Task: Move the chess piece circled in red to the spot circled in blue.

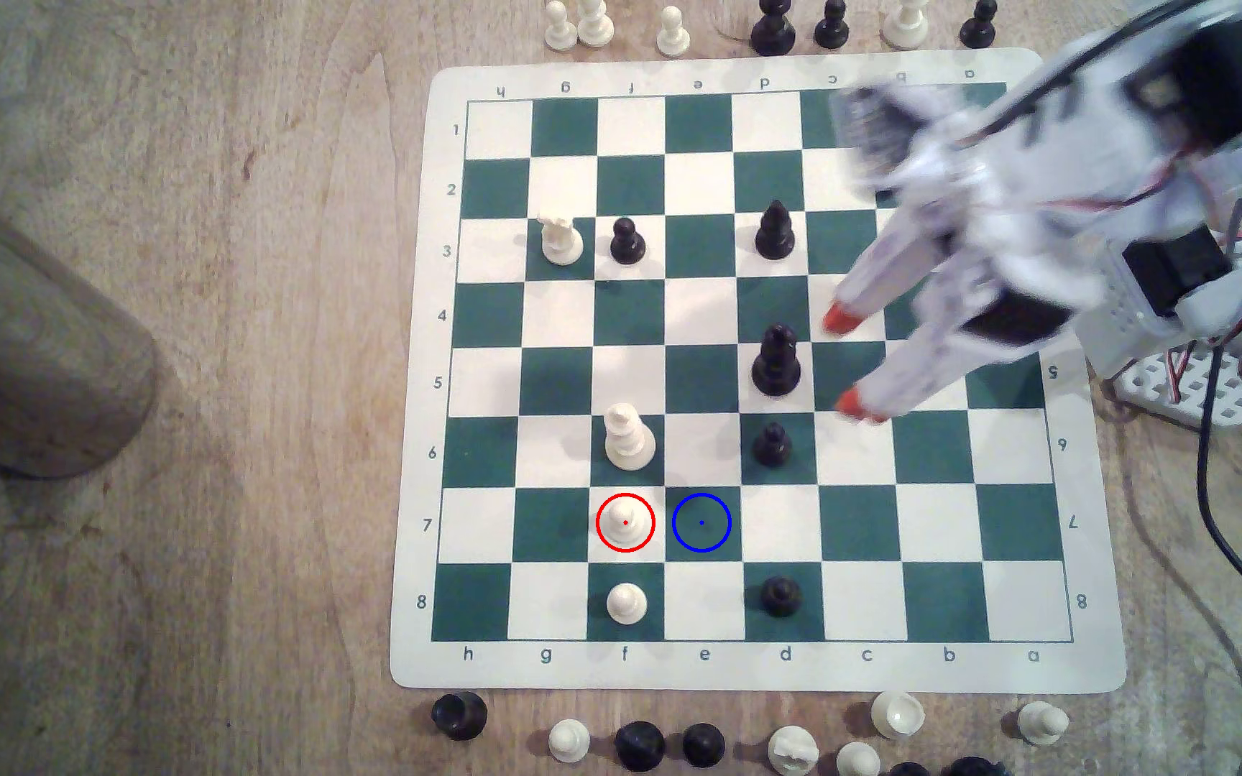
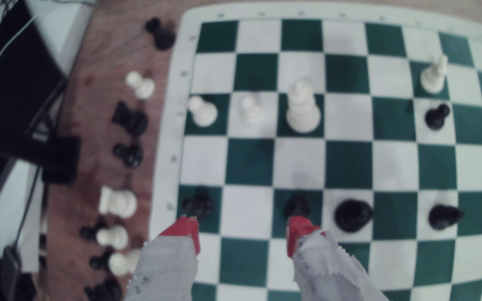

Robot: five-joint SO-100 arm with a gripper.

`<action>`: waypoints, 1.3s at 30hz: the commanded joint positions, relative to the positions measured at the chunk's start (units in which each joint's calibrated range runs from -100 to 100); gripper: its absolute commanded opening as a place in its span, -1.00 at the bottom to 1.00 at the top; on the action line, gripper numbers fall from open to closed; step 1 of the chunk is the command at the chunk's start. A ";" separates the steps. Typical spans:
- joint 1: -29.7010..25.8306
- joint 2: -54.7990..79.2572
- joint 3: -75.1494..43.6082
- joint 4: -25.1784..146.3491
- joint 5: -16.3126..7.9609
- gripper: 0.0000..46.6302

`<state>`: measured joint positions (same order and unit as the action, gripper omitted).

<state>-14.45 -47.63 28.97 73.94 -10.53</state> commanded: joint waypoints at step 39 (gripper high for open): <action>-2.95 50.52 -26.34 -21.28 -9.33 -0.39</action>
<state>-17.63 3.06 7.18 54.50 -19.76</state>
